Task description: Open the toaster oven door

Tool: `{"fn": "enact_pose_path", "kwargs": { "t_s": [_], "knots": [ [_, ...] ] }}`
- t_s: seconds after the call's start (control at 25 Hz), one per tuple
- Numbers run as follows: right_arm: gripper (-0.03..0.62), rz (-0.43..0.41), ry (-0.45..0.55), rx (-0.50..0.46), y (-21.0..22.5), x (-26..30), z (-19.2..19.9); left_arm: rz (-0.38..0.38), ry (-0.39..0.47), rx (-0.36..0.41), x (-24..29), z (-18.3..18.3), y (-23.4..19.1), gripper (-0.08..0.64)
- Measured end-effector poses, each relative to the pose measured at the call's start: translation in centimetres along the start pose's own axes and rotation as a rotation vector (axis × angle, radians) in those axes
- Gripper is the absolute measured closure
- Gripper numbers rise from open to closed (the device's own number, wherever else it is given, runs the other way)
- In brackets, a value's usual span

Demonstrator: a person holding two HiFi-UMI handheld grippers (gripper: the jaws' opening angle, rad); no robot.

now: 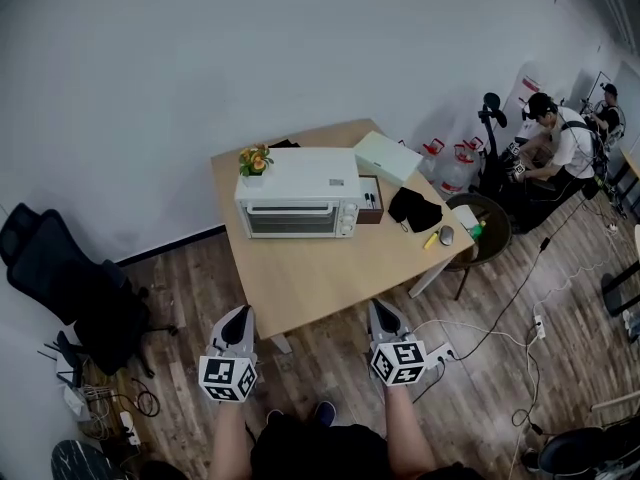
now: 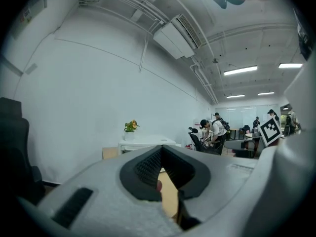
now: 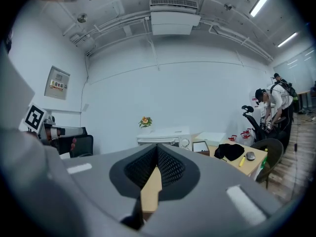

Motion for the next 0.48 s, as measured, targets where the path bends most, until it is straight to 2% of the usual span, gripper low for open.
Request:
{"fn": "enact_pose_path", "kwargs": {
  "t_s": [0.08, 0.2, 0.48],
  "knots": [
    [0.580, -0.010, -0.012, 0.004, 0.2, 0.5, -0.1, -0.022, -0.004, 0.015, 0.2, -0.2, -0.2, 0.561],
    [0.580, -0.028, -0.027, -0.014, 0.0, 1.5, -0.2, -0.051, 0.009, -0.006, 0.6, -0.4, -1.0, 0.561],
    [0.580, -0.029, -0.017, -0.008, 0.3, 3.6, -0.2, -0.071, 0.047, -0.028, 2.2, -0.4, -2.5, 0.561]
  ]
}}
Point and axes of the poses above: the fingertips, and each gripper's own axes: x forward along the fingers, y to its right, z out of its underside, the point moved 9 cm from there along -x, backward along the fingers, and after that the axes turned 14 degrees about y, right-handed, at the moved point
